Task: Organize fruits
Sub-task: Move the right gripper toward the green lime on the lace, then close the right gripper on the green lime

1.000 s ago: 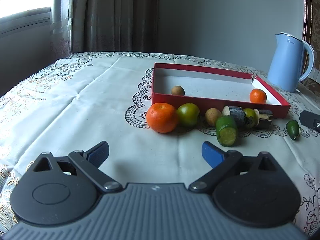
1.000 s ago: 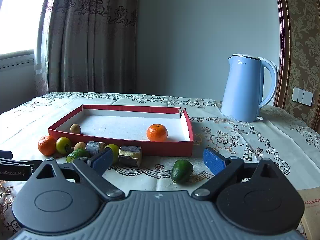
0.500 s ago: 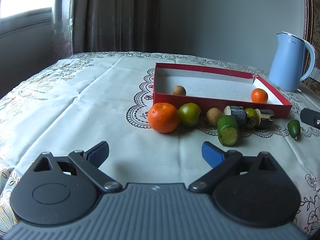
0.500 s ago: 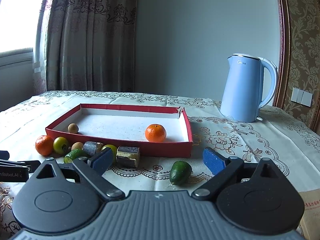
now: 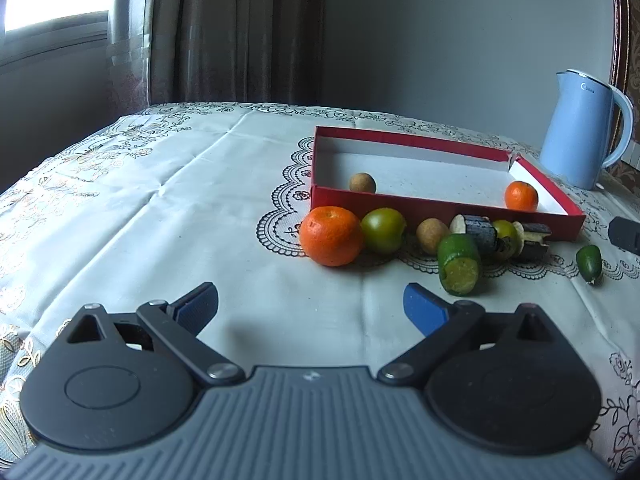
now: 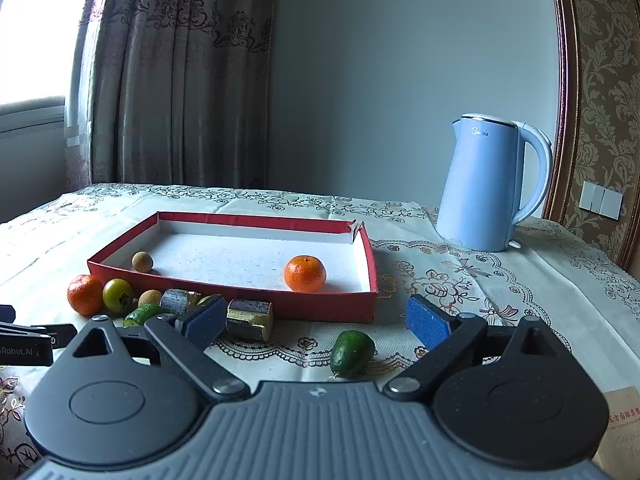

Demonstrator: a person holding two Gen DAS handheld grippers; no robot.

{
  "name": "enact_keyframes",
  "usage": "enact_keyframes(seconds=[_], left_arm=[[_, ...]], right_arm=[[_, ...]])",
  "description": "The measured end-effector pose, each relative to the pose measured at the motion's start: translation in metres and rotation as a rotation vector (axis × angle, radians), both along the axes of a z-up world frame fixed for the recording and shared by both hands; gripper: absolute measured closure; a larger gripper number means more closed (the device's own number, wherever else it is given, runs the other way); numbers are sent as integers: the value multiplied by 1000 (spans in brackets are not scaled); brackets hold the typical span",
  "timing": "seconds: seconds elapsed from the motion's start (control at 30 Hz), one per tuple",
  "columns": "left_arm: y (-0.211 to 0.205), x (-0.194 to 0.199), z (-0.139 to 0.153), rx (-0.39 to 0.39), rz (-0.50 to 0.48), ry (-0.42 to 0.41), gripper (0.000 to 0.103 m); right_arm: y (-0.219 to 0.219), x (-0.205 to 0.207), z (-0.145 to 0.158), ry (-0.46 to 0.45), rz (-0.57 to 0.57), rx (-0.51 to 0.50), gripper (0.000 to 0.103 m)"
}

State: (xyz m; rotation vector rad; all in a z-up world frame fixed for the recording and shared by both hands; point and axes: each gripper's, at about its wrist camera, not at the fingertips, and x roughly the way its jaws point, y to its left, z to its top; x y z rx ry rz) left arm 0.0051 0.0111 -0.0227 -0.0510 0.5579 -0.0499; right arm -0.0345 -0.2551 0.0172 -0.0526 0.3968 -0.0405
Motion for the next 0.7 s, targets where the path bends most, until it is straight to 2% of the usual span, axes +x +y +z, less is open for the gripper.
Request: enact_keyframes(seconds=[0.5,0.57,0.6,0.63,0.67,0.7], left_arm=[[1,0,0,-3,10,0,5],[1,0,0,-3,10,-1,5],[1,0,0,-3,10,0,5],[1,0,0,-3,12,1,5],[1,1,0,-3,12,1,5],[1,0,0,-3,11,0,5]], right_arm=[[-8,3,-5,11,-18,-13,9],[-9,4,-6,14,-17,-10,18],[-10,4,-6,20,-18,-6,37],[-12,5,-7,26,-24,3,68],[-15,6,-8,31,-34,9,76],[-16,6,-9,34,-39,8,76]])
